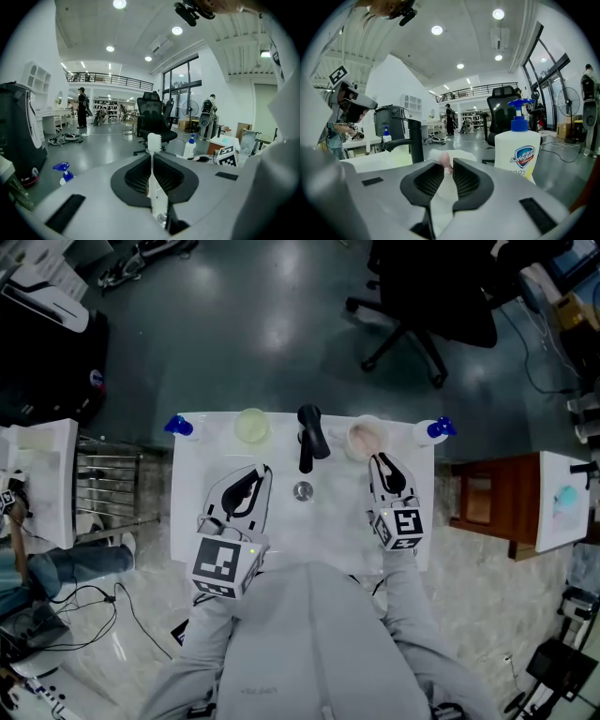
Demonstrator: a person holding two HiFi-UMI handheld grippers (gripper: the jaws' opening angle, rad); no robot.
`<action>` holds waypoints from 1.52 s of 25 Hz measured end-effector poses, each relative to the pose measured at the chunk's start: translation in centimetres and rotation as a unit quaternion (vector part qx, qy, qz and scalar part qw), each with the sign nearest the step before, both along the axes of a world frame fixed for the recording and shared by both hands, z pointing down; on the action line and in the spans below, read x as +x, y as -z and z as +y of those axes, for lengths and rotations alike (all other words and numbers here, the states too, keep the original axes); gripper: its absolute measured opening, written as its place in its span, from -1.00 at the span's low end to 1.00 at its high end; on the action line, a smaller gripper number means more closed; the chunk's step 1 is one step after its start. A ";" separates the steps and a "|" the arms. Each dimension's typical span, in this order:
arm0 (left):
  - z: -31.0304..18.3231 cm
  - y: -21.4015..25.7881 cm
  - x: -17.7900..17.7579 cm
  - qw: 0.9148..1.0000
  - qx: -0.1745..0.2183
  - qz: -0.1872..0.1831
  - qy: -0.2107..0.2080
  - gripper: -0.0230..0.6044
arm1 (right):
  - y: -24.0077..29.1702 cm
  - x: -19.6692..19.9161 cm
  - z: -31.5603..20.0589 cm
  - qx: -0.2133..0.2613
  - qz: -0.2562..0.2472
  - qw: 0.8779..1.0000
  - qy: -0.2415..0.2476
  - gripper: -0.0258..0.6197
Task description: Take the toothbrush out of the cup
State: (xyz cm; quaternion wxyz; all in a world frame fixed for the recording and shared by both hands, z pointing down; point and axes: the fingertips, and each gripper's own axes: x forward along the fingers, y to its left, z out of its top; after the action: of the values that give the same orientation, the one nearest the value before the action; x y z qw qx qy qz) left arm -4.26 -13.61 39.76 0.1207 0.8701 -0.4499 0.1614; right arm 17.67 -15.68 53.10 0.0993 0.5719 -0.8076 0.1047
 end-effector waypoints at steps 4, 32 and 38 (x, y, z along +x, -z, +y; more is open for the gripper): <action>0.0 0.0 0.1 1.000 0.001 0.000 -0.002 -0.81 | 0.3 0.2 -0.1 0.004 0.005 1.000 -0.004 -0.80; 1.7 4.1 0.1 0.998 0.059 0.014 -0.019 -0.81 | 14.7 -1.4 2.5 0.075 -0.001 0.997 0.027 -0.81; 2.5 4.5 -0.1 0.997 0.063 0.014 -0.028 -0.81 | 17.8 -2.8 5.4 0.083 0.000 0.995 0.055 -0.81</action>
State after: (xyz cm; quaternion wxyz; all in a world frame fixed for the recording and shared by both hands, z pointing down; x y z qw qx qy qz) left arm -4.32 -11.09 35.31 0.0671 0.8905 -0.4327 0.1236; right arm 14.86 -10.30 35.28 0.0569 0.5327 -0.8438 0.0319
